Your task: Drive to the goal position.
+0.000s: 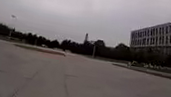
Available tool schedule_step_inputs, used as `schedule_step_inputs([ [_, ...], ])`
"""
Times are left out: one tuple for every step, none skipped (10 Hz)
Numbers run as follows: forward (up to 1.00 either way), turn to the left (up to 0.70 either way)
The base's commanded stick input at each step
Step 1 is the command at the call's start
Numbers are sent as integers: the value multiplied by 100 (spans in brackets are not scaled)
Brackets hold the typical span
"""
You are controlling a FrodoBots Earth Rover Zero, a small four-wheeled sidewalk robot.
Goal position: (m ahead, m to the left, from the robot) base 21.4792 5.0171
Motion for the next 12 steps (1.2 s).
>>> schedule_step_inputs([
  [70, 1],
  [70, 1],
  [70, 1],
  [70, 1],
  [70, 1],
  [70, 1],
  [70, 1],
  [70, 1],
  [70, 1],
  [70, 1],
  [70, 1],
  [70, 1],
])
